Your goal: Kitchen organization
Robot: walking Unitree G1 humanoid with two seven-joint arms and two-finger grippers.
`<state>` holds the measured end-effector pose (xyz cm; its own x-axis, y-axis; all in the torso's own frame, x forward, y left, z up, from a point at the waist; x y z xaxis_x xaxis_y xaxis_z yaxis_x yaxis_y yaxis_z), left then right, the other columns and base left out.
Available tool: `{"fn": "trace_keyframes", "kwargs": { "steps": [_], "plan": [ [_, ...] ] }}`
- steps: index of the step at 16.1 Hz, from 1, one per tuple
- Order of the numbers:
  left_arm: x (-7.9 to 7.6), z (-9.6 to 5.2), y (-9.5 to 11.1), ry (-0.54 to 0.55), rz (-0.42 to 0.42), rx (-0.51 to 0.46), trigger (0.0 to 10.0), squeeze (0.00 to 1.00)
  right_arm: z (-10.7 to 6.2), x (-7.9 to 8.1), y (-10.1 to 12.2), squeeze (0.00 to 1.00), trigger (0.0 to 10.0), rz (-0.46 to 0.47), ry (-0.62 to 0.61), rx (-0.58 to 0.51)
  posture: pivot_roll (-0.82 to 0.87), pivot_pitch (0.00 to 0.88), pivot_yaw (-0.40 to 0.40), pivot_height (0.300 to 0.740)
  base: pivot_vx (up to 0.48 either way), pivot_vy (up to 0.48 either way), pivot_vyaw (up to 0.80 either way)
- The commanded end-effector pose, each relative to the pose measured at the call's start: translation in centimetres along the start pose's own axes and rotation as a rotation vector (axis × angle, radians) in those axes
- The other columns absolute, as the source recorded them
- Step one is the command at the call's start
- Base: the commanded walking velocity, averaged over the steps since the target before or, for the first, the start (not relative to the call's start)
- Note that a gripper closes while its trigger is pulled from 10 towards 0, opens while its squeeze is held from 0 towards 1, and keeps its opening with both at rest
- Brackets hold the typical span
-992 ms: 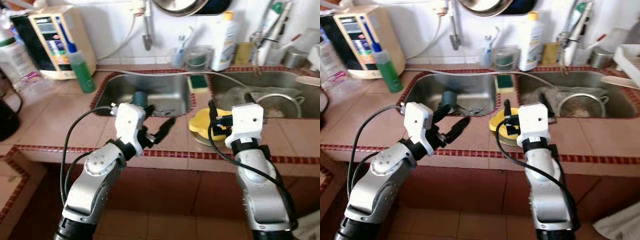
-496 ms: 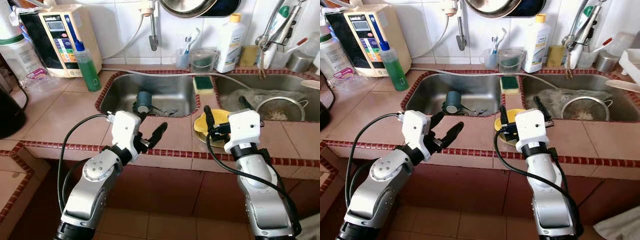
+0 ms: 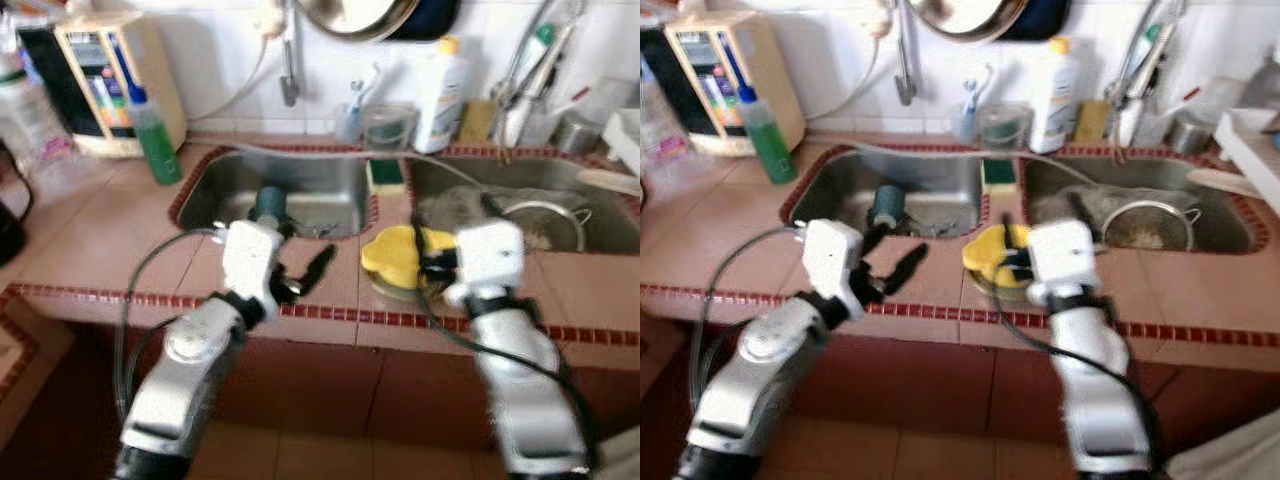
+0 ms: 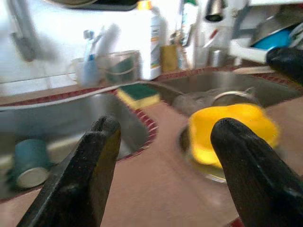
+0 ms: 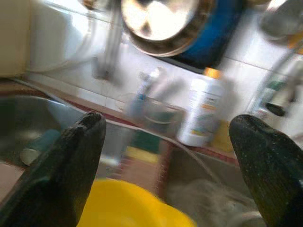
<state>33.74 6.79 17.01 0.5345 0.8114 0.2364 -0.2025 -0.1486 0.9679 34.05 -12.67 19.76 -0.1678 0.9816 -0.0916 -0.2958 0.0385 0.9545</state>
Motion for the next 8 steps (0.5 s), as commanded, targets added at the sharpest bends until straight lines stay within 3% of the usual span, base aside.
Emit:
{"fn": "trace_keyframes", "kwargs": {
  "steps": [1, 8],
  "plan": [
    [-0.14, 0.19, 0.34, -0.004, 0.004, -0.009, 10.0, 0.00, -0.03, -0.31, -0.20, 0.00, 10.0, -0.002, -0.001, 0.007, -0.17, 0.000, 0.046, 0.740, 0.000, -0.315, 0.00],
    [-0.20, 0.17, 0.45, -0.007, 0.016, -0.008, 10.0, 0.00, -0.21, -0.10, -0.45, 0.00, 10.0, 0.004, 0.004, 0.017, -0.17, 0.000, 0.049, 0.740, 0.000, -0.303, 0.00]
  ]
}}
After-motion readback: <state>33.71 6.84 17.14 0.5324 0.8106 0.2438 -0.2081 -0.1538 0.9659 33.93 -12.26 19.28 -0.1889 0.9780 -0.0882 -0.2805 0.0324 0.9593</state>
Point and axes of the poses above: a point about 5 cm out from each wrist's last joint towards the gripper, its own z axis pointing out of the wrist towards the gripper, its own y axis along the axis of the wrist's last joint, x = y × z, the point moved 6 cm from there along z, pointing out of the wrist towards the gripper, and after that the axes turned 13 degrees about z, right-handed, at the moved point
